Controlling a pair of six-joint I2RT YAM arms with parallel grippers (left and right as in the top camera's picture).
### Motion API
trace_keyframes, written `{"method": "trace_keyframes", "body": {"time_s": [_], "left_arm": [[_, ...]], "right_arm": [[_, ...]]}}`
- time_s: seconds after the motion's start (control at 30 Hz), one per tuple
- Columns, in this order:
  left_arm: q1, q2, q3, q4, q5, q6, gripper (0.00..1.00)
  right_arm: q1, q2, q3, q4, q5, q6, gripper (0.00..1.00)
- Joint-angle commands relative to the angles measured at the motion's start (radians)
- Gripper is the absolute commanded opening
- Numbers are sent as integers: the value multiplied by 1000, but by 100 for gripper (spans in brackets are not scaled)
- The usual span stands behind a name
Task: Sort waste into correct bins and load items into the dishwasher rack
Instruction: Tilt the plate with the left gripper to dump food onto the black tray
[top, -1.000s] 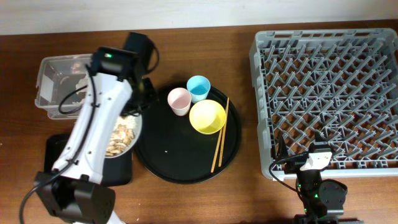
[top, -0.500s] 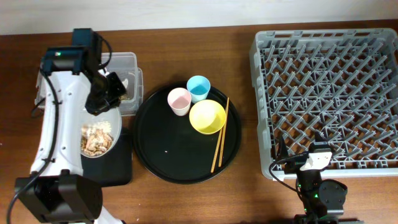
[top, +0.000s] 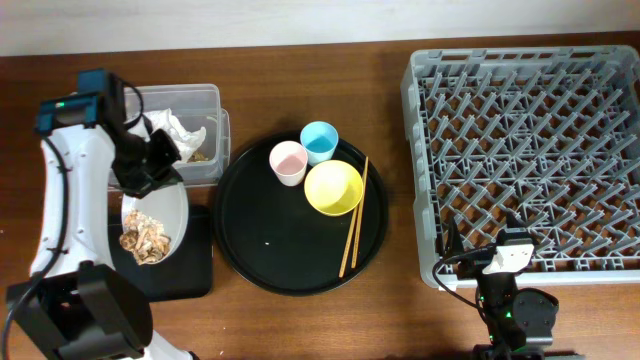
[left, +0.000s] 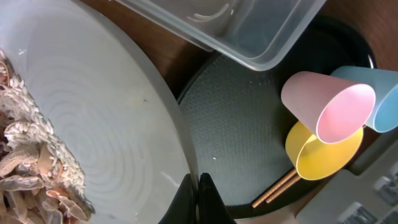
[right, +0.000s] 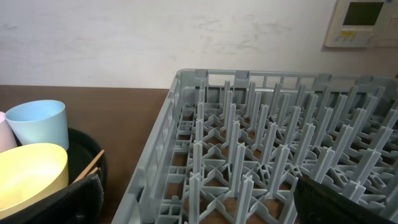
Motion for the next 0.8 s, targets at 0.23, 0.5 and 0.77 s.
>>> {"method": "trace_keyframes", "body": {"time_s": [0.23,0.5,0.77], "left_arm": [[175,-10,-4,-48,270,189,1],[288,-10,-16,-87,455,317,1],[398,-10,-111,-89,650,439,0]], "right_arm": [[-6,-7,-7,-2,2,-7,99],[-6,-7,-7,-2,2,-7,99],[-6,-7,-7,-2,2,-7,99]]}}
